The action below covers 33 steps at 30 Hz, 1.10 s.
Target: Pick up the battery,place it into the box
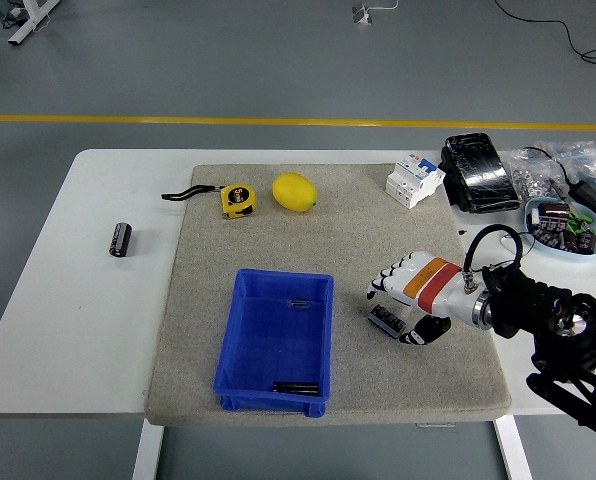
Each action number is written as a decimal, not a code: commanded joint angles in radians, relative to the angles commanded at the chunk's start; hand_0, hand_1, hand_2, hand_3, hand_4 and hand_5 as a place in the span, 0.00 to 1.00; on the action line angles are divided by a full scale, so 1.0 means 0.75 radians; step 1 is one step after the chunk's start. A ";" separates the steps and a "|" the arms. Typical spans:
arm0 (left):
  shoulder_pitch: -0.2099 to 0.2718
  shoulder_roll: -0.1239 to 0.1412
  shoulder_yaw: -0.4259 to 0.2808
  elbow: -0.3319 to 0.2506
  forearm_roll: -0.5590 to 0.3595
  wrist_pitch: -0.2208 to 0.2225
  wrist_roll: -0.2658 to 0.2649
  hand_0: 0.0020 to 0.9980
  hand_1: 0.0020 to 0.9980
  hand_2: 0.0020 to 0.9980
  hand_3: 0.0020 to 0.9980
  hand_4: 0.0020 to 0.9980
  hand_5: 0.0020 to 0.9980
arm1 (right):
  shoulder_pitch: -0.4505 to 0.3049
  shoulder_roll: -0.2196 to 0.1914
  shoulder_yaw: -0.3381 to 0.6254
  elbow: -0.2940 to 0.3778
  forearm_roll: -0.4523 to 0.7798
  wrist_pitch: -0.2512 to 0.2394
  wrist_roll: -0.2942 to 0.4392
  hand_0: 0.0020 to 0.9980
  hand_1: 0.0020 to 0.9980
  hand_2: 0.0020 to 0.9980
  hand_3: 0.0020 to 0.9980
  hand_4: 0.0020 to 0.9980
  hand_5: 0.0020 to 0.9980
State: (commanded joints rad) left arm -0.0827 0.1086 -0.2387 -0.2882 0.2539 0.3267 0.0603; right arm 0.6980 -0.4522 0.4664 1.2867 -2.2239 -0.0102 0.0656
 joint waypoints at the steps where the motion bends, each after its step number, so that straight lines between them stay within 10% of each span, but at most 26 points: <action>1: 0.000 0.000 0.000 0.000 0.000 0.000 0.000 0.71 0.73 0.75 0.69 0.70 0.71 | 0.002 0.004 -0.003 -0.003 -0.001 0.001 -0.001 0.61 0.67 0.77 0.73 0.93 0.25; 33: -0.011 -0.002 -0.007 -0.002 0.015 0.000 0.001 0.71 0.73 0.76 0.69 0.70 0.71 | 0.040 0.050 -0.072 -0.148 0.029 -0.040 0.038 0.58 0.65 0.74 0.66 0.87 0.22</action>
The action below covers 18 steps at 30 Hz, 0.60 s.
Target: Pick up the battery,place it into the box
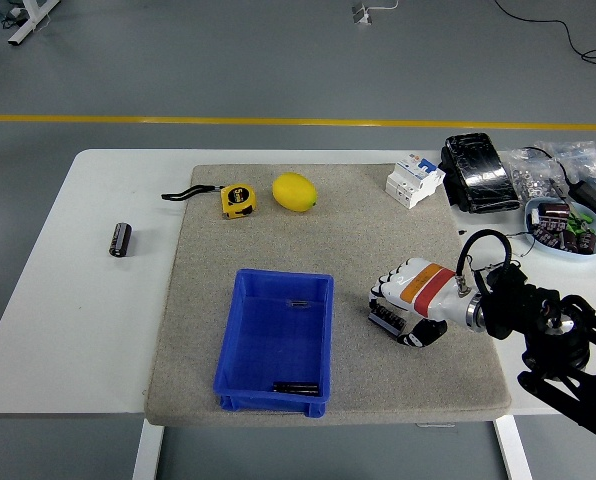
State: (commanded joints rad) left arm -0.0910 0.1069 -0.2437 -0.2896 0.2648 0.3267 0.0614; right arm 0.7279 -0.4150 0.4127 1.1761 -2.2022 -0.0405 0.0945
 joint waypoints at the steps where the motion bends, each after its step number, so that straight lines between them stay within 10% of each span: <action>1: 0.000 0.000 0.000 0.000 0.000 0.000 0.000 0.71 0.73 0.76 0.69 0.70 0.71 | 0.001 0.000 -0.001 -0.002 0.000 0.000 0.001 0.56 0.64 0.74 0.64 0.86 0.22; 18: 0.007 -0.002 -0.014 0.000 0.019 -0.004 0.009 0.71 0.73 0.76 0.68 0.70 0.71 | -0.011 0.004 -0.006 -0.004 0.025 -0.013 0.010 0.49 0.58 0.71 0.56 0.81 0.20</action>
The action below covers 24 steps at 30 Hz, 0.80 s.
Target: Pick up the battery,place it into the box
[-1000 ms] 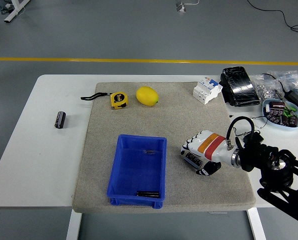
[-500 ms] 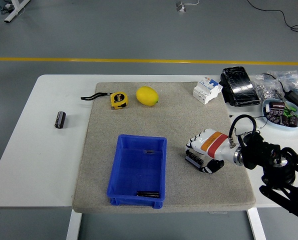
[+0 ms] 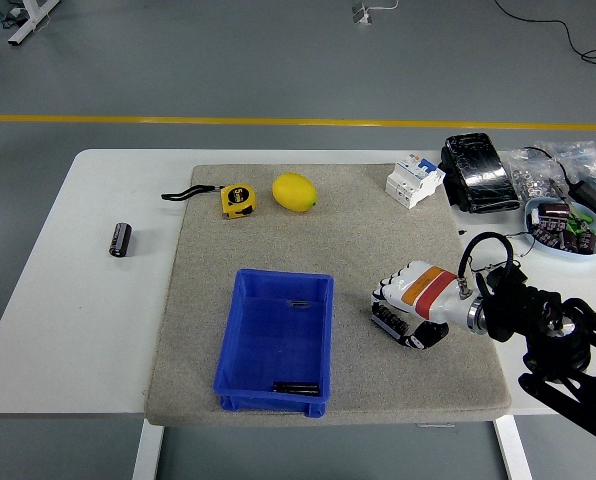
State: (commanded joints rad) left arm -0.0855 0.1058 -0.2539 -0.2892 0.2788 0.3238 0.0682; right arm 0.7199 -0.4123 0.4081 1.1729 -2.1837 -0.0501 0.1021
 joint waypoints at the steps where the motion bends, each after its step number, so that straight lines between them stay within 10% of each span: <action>1: 0.001 0.000 -0.002 0.000 0.003 0.000 0.001 0.71 0.73 0.76 0.68 0.70 0.71 | -0.001 0.000 0.000 0.002 0.003 -0.002 0.001 0.46 0.54 0.69 0.54 0.79 0.19; 24: 0.006 -0.001 -0.015 0.003 0.014 0.000 0.006 0.71 0.73 0.76 0.68 0.70 0.70 | 0.012 -0.007 0.073 0.097 -0.007 -0.017 -0.009 0.44 0.53 0.64 0.52 0.76 0.18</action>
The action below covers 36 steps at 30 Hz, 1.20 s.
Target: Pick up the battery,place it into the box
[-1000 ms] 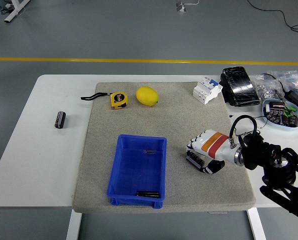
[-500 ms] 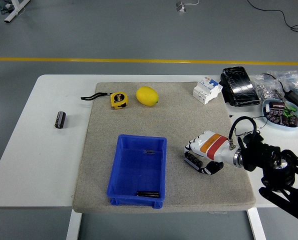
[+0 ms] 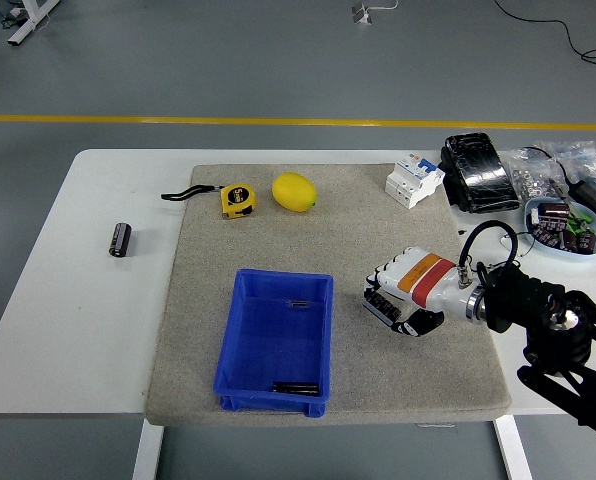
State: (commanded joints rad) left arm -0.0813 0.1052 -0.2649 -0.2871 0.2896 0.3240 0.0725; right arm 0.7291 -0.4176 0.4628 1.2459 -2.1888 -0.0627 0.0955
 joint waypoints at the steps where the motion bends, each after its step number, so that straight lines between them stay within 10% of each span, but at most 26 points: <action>1: -0.001 0.000 0.000 0.000 0.002 0.000 0.001 0.71 0.73 0.76 0.68 0.70 0.70 | 0.006 0.004 0.008 0.016 -0.004 -0.002 -0.001 0.45 0.53 0.65 0.52 0.76 0.19; 19: 0.004 0.003 -0.002 0.000 0.015 -0.004 0.002 0.71 0.73 0.76 0.68 0.70 0.70 | 0.034 0.119 -0.035 0.281 -0.063 0.024 -0.075 0.53 0.63 0.75 0.54 0.80 0.22; 36: -0.004 0.008 0.002 0.000 0.012 -0.001 -0.003 0.71 0.72 0.75 0.68 0.70 0.70 | 0.045 0.174 -0.101 0.266 -0.073 0.053 -0.125 0.65 0.71 0.92 0.76 0.88 0.23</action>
State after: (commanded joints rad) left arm -0.0842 0.1115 -0.2631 -0.2868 0.2987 0.3230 0.0702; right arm 0.7626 -0.2874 0.3872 1.4455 -2.2433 -0.0233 0.0016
